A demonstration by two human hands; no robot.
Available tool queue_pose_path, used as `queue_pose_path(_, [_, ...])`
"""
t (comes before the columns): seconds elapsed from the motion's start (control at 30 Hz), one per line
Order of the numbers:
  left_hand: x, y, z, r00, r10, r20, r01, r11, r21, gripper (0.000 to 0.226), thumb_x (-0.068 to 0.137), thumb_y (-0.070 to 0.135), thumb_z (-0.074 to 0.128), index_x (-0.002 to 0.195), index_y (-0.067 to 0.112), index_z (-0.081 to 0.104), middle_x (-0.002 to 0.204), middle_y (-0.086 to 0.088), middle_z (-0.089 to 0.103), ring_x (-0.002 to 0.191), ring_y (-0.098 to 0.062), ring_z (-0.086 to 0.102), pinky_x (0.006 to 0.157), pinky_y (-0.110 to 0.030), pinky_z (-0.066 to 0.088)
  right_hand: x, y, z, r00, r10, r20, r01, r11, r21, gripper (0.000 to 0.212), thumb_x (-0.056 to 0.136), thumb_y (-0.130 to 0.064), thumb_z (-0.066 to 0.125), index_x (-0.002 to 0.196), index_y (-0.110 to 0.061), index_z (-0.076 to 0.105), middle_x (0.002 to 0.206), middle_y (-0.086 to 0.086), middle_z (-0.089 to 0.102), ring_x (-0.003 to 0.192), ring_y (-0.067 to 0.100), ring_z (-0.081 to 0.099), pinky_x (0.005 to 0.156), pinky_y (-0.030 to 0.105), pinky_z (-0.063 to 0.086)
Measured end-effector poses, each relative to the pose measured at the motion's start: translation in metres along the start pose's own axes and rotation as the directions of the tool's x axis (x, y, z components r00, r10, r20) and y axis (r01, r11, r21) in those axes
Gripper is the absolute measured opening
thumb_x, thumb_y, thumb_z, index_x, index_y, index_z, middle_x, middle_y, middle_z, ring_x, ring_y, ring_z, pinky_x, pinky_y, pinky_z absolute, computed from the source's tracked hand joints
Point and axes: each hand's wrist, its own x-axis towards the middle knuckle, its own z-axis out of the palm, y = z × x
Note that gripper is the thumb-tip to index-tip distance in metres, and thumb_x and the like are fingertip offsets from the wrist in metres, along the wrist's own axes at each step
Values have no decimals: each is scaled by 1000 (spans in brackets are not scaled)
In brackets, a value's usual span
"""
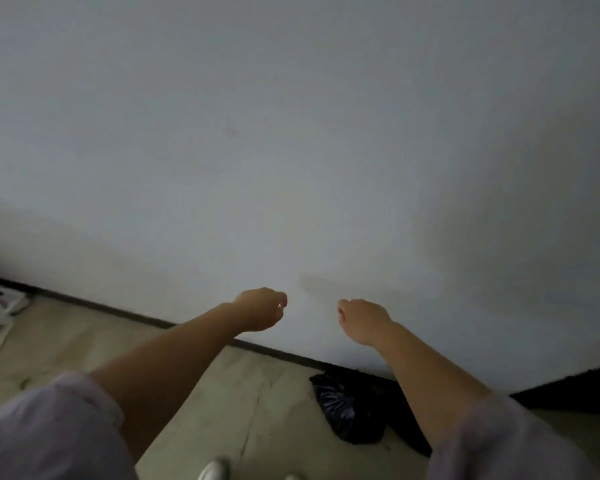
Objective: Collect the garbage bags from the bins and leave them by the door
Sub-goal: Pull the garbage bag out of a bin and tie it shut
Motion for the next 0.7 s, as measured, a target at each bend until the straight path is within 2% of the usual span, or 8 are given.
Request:
queue_pose_path(0.07, [-29, -25, 6, 994, -109, -12, 109, 993, -35, 36, 98, 26, 35, 130, 20, 50, 132, -8, 56, 117, -27, 54, 97, -37, 43, 13, -28, -1, 996, -77, 40, 79, 995, -59, 32, 99, -14, 27, 116, -6, 53, 113, 14, 61, 80, 21, 47, 53, 26, 31])
queue_pose_path(0.17, [-80, -62, 15, 963, -264, -48, 259, 961, -99, 35, 98, 25, 35, 129, 19, 51, 130, -9, 56, 117, -27, 55, 95, -37, 44, 28, -81, -3, 978, -199, 58, 205, 969, -136, 31, 97, -12, 30, 108, -5, 59, 111, 13, 63, 80, 23, 50, 60, 27, 38])
queue_pose_path(0.27, [-139, -98, 27, 909, -409, -76, 391, 902, -181, 35, 97, 27, 35, 126, 18, 52, 129, -9, 57, 115, -28, 56, 95, -38, 46, 32, -147, -4, 934, -351, 73, 358, 908, -217, 30, 97, -11, 31, 109, -6, 58, 112, 12, 63, 85, 26, 55, 67, 29, 41])
queue_pose_path(0.43, [-249, -144, 66, 780, -617, -102, 567, 767, -301, 34, 96, 27, 36, 124, 20, 55, 128, -8, 58, 115, -28, 56, 92, -33, 45, 7, -268, 8, 808, -576, 125, 583, 749, -314, 33, 96, -16, 31, 119, -10, 55, 122, 15, 59, 107, 33, 58, 80, 34, 45])
queue_pose_path(0.57, [-345, -170, 111, 677, -734, -53, 668, 643, -375, 34, 97, 27, 36, 123, 19, 55, 125, -9, 59, 112, -28, 57, 88, -34, 46, -37, -363, 37, 712, -679, 180, 692, 635, -344, 30, 96, -17, 29, 111, -10, 55, 123, 16, 58, 108, 34, 57, 85, 37, 46])
queue_pose_path(0.7, [-436, -185, 158, 583, -812, -10, 741, 537, -404, 34, 96, 25, 36, 121, 17, 57, 125, -7, 59, 111, -26, 58, 88, -33, 46, -97, -449, 80, 588, -767, 256, 791, 478, -383, 32, 97, -21, 31, 115, -10, 55, 125, 17, 58, 110, 35, 57, 84, 36, 45])
